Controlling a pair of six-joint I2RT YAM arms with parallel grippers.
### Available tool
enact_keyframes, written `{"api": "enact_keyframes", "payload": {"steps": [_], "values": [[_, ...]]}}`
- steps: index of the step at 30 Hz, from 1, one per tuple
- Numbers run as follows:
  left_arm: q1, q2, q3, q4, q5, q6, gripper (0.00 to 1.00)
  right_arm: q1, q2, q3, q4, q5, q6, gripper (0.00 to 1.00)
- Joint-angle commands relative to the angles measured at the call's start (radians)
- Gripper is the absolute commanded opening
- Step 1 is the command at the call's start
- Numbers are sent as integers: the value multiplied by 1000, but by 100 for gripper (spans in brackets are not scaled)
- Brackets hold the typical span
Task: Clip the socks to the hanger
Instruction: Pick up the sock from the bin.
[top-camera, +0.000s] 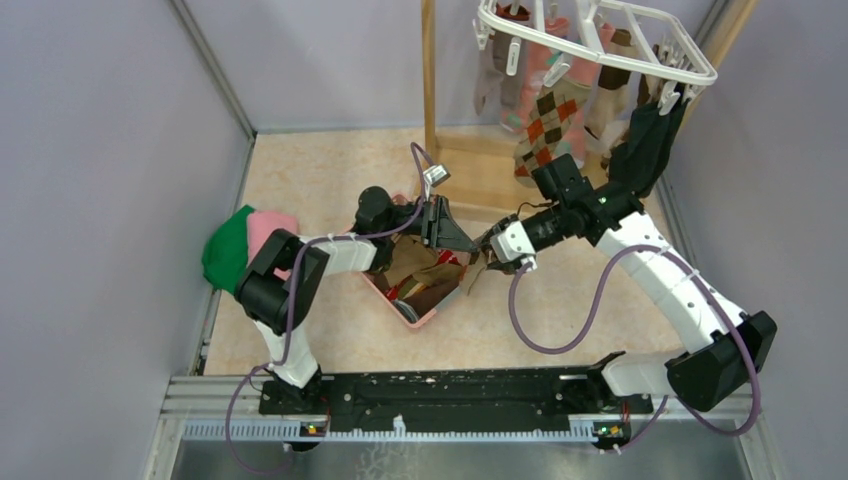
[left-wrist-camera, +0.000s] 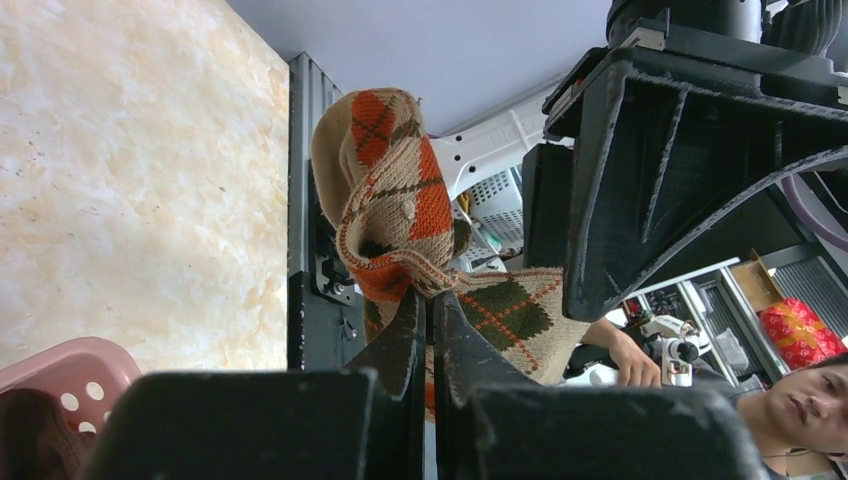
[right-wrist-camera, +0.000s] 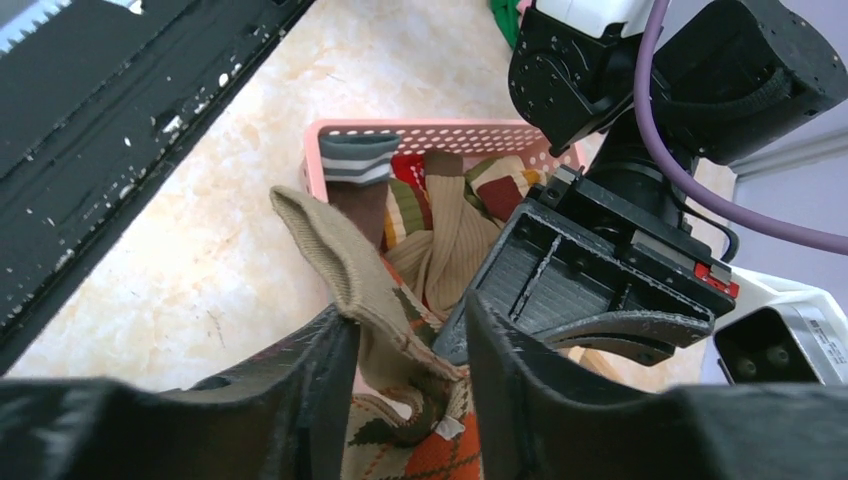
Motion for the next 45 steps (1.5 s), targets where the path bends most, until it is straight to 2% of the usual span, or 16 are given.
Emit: {"api": "enact_keyframes", "payload": {"steps": [1, 5, 6, 8, 12, 14, 17, 22, 24, 26, 30, 36, 41, 45], "values": [[-3, 22, 33, 106, 9, -26, 0, 20, 2, 14, 8, -51, 32, 34], [-2, 37, 30, 195, 7, -81, 0, 20, -1, 15, 30, -62, 86, 5], [-2, 37, 28, 216, 2, -96, 6, 20, -3, 12, 32, -71, 99, 0], [2, 36, 20, 240, -12, -107, 10, 21, -14, 7, 34, -92, 131, 0], [35, -6, -29, 276, -62, -84, 31, 19, -45, -10, 46, -100, 224, 0], [66, -57, -80, 279, -93, -34, 37, 6, -67, -29, 114, -84, 393, 0], [106, -163, -143, 175, -143, 128, 47, -78, -97, -58, 200, -128, 546, 0], [111, -425, -187, -268, -296, 632, 71, -205, -126, -94, 315, -239, 739, 0], [104, -536, -222, -332, -374, 777, 84, -222, -128, -106, 390, -248, 826, 0], [90, -631, -281, -294, -442, 872, 97, -230, -121, -109, 434, -248, 888, 0], [66, -718, -369, -156, -491, 921, 99, -251, -109, -113, 499, -249, 978, 0], [0, -657, -379, -51, -400, 952, 99, -274, -117, -119, 551, -256, 1050, 0], [-163, -643, -362, -150, -567, 1194, 99, -285, -117, -123, 589, -264, 1105, 0], [-237, -622, -413, -46, -687, 1326, 96, -290, -119, -133, 609, -270, 1123, 0]]}}
